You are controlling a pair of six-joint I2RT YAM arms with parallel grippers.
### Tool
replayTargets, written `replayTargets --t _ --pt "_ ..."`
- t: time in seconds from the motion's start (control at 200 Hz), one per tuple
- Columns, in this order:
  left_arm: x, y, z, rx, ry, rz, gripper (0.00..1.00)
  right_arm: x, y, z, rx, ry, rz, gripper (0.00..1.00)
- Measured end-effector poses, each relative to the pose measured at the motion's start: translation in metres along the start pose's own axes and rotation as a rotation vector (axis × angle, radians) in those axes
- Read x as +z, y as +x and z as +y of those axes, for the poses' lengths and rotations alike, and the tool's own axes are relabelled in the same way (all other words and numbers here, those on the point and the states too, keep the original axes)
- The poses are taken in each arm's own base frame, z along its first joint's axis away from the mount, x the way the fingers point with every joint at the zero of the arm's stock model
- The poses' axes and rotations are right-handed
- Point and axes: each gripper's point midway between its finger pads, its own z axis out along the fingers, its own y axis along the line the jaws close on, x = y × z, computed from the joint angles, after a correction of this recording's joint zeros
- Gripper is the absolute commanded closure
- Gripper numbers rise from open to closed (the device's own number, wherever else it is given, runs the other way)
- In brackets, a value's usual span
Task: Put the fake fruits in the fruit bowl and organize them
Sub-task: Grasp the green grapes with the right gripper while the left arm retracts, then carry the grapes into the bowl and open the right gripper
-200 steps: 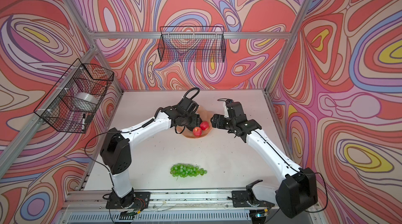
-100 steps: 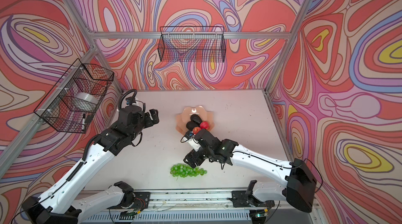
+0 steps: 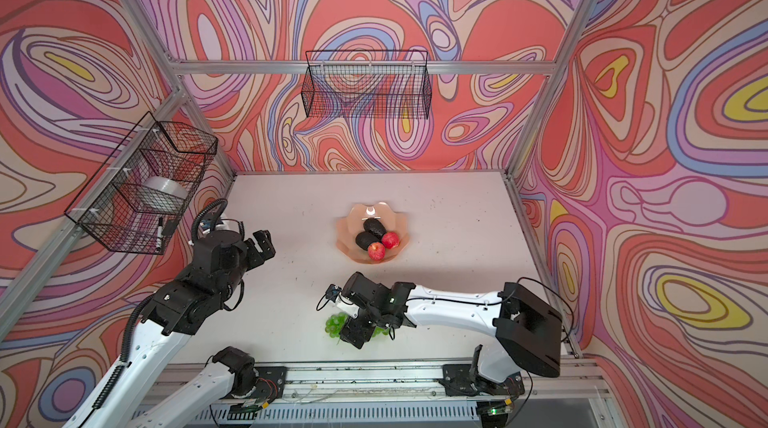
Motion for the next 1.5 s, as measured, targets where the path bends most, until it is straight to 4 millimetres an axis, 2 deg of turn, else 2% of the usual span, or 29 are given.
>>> replayTargets --t 0.22,0.38,0.531,0.661,0.816,0.971,1.111,1.202,1.312,1.497 --pt "0.0 0.004 0.007 0.011 -0.03 0.014 0.0 0.027 0.006 -0.011 -0.005 0.041 0.032 0.14" --pt "0.0 0.005 0.01 0.012 -0.04 0.018 0.0 0.038 0.004 -0.014 -0.006 0.047 0.026 0.31" --pt "-0.001 0.004 0.012 0.011 -0.045 0.014 0.0 0.04 -0.005 -0.014 0.004 0.052 -0.01 0.48" --pt "-0.001 0.004 0.012 0.011 -0.046 0.014 0.0 0.039 -0.013 -0.015 0.022 0.059 -0.042 0.58" --pt "-0.001 0.005 0.012 0.011 -0.046 0.014 0.0 0.039 -0.019 -0.018 0.07 0.069 -0.075 0.67" --pt "-0.001 0.004 0.013 0.009 -0.05 0.014 0.0 0.035 -0.022 -0.02 0.133 0.071 -0.118 0.71" --pt "-0.001 0.004 0.013 0.009 -0.051 0.013 0.0 0.018 -0.035 -0.027 0.192 0.075 -0.185 0.73" --pt "-0.001 0.004 0.013 0.009 -0.051 0.013 0.0 -0.003 -0.05 -0.034 0.229 0.077 -0.252 0.73" --pt "-0.001 0.004 0.013 0.009 -0.051 0.013 0.0 -0.036 -0.073 -0.051 0.287 0.079 -0.346 0.74" --pt "-0.002 0.004 0.013 0.007 -0.05 0.011 0.0 -0.102 -0.116 -0.095 0.386 0.118 -0.506 0.74"
